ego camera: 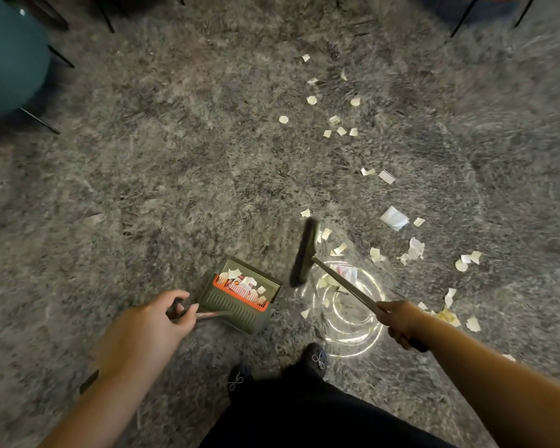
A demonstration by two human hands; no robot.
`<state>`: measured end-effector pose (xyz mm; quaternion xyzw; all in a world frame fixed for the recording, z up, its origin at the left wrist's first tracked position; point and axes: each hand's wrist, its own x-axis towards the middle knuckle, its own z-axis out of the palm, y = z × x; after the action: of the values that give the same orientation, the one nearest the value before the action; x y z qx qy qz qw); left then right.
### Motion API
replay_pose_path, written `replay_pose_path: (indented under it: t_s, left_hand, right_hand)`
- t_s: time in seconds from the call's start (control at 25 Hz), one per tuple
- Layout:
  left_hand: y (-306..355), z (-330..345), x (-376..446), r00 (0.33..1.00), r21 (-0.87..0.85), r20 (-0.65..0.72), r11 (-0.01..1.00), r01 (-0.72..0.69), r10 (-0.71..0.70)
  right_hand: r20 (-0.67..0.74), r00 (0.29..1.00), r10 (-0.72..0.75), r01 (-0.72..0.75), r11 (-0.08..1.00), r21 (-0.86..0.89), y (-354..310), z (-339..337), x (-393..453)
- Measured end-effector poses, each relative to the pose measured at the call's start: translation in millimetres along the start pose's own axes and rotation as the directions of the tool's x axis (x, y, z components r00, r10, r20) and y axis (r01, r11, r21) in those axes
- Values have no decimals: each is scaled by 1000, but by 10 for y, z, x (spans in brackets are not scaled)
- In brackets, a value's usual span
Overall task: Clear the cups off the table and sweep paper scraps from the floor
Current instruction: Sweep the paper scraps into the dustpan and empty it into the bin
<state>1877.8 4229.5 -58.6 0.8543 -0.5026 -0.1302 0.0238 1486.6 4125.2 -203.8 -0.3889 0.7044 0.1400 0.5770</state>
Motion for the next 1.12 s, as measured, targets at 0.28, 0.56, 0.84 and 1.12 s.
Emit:
replay_pose_path:
  t_s: [0.28, 0.56, 0.84, 1.12]
  left_hand:
    - [291, 162, 133, 985, -56, -73, 985, -163, 159]
    - [156, 140, 137, 978, -65, -96, 979, -192, 186]
    - [-361, 62, -24, 982, -19, -24, 982, -187, 186]
    - [-663, -28, -149, 979, 39, 89, 981, -189, 185]
  right_hand:
    - [-43, 999, -24, 28, 995, 91, 427, -235, -410]
    - [-52, 996, -69, 67, 997, -28, 485, -73, -633]
    - [-33, 999, -15, 14, 1000, -19, 829, 526, -983]
    - [-22, 1000, 19, -20, 1000, -22, 1051, 1157, -1228]
